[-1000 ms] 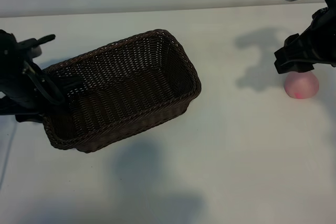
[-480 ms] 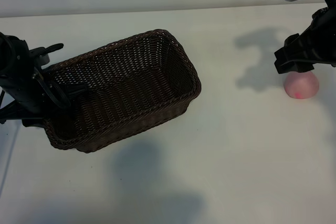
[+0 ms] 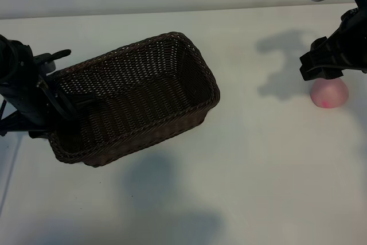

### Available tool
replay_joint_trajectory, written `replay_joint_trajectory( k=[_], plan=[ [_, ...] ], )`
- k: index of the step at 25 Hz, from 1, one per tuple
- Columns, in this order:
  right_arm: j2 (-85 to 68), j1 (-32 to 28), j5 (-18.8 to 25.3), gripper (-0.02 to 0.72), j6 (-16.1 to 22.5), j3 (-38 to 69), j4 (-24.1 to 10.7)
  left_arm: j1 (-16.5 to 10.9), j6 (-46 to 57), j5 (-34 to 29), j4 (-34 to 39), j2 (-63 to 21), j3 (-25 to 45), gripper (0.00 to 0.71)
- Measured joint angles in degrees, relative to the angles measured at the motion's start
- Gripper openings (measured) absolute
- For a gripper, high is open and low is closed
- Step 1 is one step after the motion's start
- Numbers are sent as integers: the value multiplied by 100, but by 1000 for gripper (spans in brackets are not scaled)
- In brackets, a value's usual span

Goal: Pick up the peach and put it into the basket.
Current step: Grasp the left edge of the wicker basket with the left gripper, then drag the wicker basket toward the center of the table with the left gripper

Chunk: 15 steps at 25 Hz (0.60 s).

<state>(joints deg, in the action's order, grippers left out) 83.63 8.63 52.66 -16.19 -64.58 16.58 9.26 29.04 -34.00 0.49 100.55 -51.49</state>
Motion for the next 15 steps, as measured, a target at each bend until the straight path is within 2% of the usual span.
replay_joint_trajectory(
  k=[1,12,15],
  plan=[
    [0,0,0,549,0,0,0,0,5,21,-49,0,0,296],
    [0,0,-6,549,0,0,-4,0,-24,80,-214,-5,0,282],
    [0,0,-6,549,0,0,-4,0,-296,167,-489,-5,0,250]
  ],
)
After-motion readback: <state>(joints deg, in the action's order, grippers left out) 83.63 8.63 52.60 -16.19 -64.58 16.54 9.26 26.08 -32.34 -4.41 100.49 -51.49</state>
